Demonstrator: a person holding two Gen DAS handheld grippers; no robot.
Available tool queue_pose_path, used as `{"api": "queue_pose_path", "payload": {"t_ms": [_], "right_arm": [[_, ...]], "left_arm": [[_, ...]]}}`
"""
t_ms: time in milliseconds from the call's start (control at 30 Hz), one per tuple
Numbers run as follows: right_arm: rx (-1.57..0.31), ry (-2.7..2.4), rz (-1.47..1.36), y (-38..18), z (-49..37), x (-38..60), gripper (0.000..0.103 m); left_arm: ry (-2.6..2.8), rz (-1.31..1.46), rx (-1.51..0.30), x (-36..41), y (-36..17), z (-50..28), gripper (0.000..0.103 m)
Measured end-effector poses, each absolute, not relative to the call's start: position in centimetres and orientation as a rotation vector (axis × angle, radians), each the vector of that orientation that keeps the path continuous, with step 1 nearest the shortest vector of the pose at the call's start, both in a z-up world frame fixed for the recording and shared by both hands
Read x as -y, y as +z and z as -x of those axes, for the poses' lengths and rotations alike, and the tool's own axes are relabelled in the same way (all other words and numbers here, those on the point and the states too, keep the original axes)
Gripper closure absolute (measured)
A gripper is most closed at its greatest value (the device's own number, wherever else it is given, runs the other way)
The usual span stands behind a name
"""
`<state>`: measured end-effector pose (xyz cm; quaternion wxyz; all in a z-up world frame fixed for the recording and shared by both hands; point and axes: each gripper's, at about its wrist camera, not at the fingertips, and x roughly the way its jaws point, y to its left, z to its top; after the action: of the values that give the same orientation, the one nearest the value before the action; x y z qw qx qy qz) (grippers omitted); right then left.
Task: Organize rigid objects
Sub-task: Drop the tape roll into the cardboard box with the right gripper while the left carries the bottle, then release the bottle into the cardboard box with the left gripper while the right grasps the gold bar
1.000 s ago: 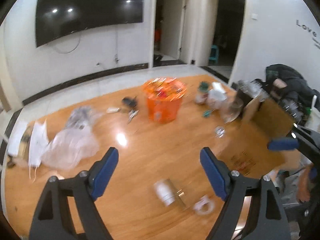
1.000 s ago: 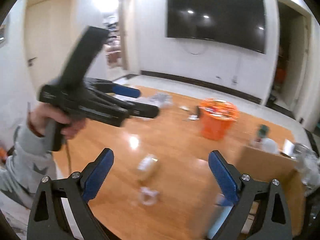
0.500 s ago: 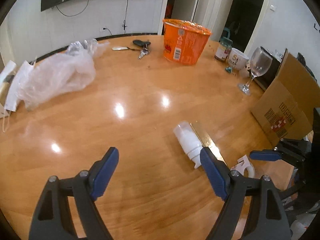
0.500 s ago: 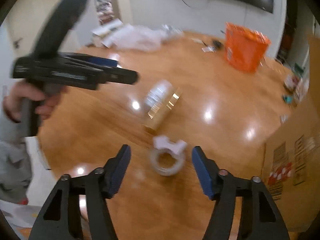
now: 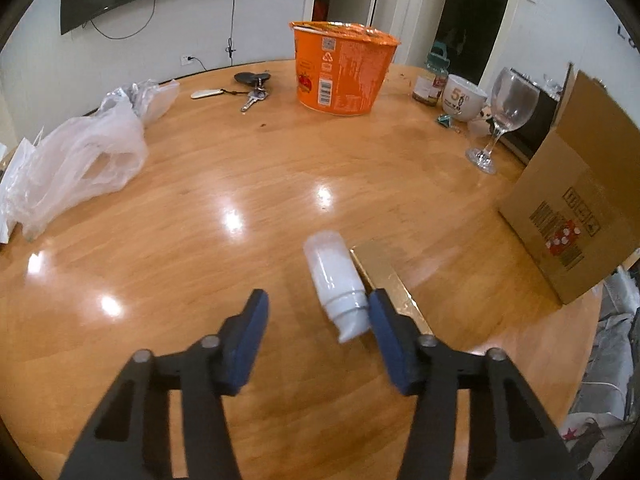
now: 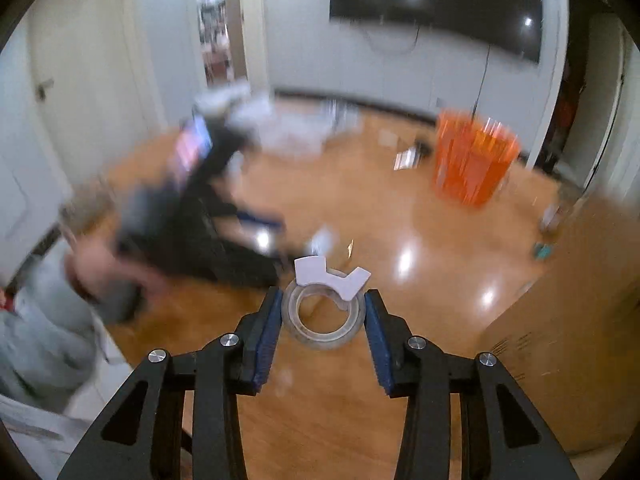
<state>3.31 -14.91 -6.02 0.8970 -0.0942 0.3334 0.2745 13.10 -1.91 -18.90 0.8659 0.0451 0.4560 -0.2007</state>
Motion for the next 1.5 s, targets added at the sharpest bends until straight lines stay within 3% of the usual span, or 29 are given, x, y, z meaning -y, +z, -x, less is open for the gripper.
{"api": "queue_pose_path", "payload": {"t_ms": [133,267,400,567,733,933,1200,1367,1500], "right_arm": [[-0.569,0.431,0.216,-0.6,-2.3,18.6,0.066],[-0.657,0.240,0.227,-0.9,-4.0,23.1,0.066],[-0.828,0.134,0.183,-4.2,-6.3,26.7,0.066],[-0.894,0.073,0.189,-6.0,-7.1,27.6,0.066],[-0.785,0.084,0.224,-4.6,-5.9,25.6,0.048],[-0.634,0.444,0.078,-2.3,-3.6,20.0,0.048],[-0.897,0.593,0.046,-13.7,-7.0,10.4,0.049],[-0.891,0.479,0.048,-17.3,-10.2,9.5,0.049],[-0.874,0.444,0.118,-18.4,-11.4,8.6,0.053]], "left_arm": [[-0.381,-0.113,-0.957,2.9,-19.3,-13.9,0.060],[-0.351,-0.141,-0.951,4.0,-19.6,-14.6,0.081],[-0.329,-0.175,-0.961,4.6,-19.5,-14.7,0.081],[-0.328,-0.166,-0.951,4.2,-18.8,-14.2,0.081],[-0.288,-0.163,-0.866,2.0,-13.7,-12.6,0.081],[-0.342,-0.166,-0.739,0.3,-4.0,-9.8,0.081],[-0.626,-0.233,-0.629,8.4,5.4,-8.0,0.081],[-0.812,-0.303,-0.693,17.4,5.0,-8.5,0.081],[-0.898,-0.379,-0.823,24.2,1.6,-9.4,0.081]]}}
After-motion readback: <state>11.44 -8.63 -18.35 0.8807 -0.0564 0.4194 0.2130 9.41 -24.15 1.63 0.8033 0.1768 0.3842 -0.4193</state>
